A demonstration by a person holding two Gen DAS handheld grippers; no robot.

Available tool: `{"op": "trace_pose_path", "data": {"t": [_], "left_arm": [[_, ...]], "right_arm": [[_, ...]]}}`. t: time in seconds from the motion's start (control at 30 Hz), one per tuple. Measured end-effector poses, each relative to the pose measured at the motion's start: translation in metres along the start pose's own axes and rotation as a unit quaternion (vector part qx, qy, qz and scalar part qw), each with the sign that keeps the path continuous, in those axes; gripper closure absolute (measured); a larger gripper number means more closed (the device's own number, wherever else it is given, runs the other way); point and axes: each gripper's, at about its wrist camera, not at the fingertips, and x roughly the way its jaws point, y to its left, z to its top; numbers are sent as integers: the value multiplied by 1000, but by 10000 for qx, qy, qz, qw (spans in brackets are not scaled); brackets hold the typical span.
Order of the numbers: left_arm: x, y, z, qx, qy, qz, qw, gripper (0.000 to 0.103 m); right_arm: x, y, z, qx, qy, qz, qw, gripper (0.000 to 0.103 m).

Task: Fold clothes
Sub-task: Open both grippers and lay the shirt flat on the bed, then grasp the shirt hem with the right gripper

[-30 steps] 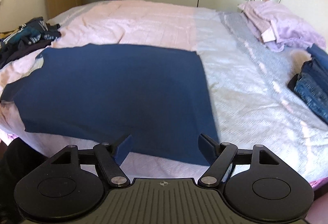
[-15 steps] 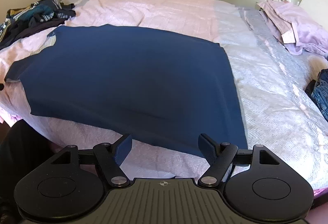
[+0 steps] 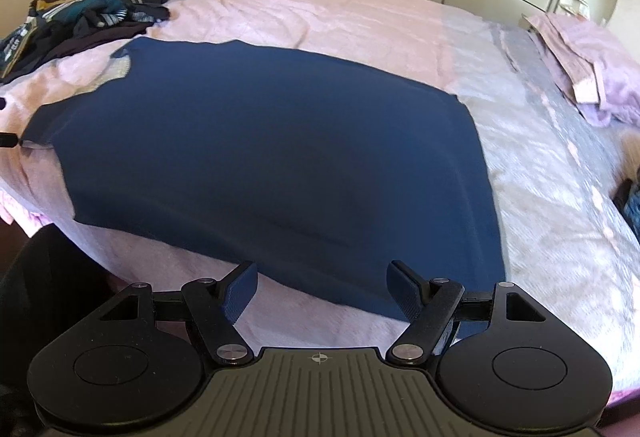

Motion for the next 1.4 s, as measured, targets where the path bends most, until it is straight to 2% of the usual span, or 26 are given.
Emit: {"op": "trace_pose_path", "data": {"t": [0.07,0.2,0.3,0.37,0.53,0.63,0.67,0.7,0.8,0.9,0.93,1.0,1.07,1.17,1.27,1.33,1.4], "left_arm": [[0,8,-2,58,-31,4,10000,13],[-2,30,-5,304,-190,122,9993,13],[-4,50,-7,522,-339,250,9977,13],[-4,64,-8,619,-386,311,9969,13],[0,91,-6,867,-592,330,9939,13],[11,101,-3,1190,-685,262,9902,13],[16,103,-3,1325,-695,277,9883,13],[21,105,-3,1463,-702,300,9863,13],[36,111,-3,1775,-653,293,9815,13],[45,115,-5,2036,-710,220,9762,13],[48,116,-5,2114,-745,188,9744,13],[52,114,-4,2276,-814,122,9703,13],[59,113,1,2439,-864,65,9659,13],[75,111,13,2747,-971,-22,9566,13],[107,105,29,3367,-1046,118,9357,13],[133,101,38,3781,-1067,250,9192,13],[151,99,47,3958,-1057,247,9119,16]], "right_arm": [[0,12,9,-97,-111,149,9998,28],[1,56,30,-625,-594,622,9943,29],[8,105,44,-1285,-919,994,9824,29],[17,144,50,-1901,-1110,1101,9692,29],[47,235,55,-3433,-1640,1217,9168,29],[71,280,49,-4161,-1876,1320,8799,29],[79,292,46,-4352,-1920,1331,8695,33],[89,304,42,-4561,-1961,1300,8583,42],[123,336,32,-5250,-1964,979,8223,46],[149,350,31,-5572,-2037,695,8020,54],[152,351,32,-5577,-2070,676,8009,60],[154,352,35,-5512,-2126,713,8037,99],[144,342,42,-5200,-2215,883,8202,101],[124,313,65,-4437,-2403,1155,8556,102],[106,275,90,-3576,-2531,1398,8880,102],[101,252,105,-3081,-2587,1428,9043,102],[100,233,117,-2702,-2621,1418,9155,102]]}}
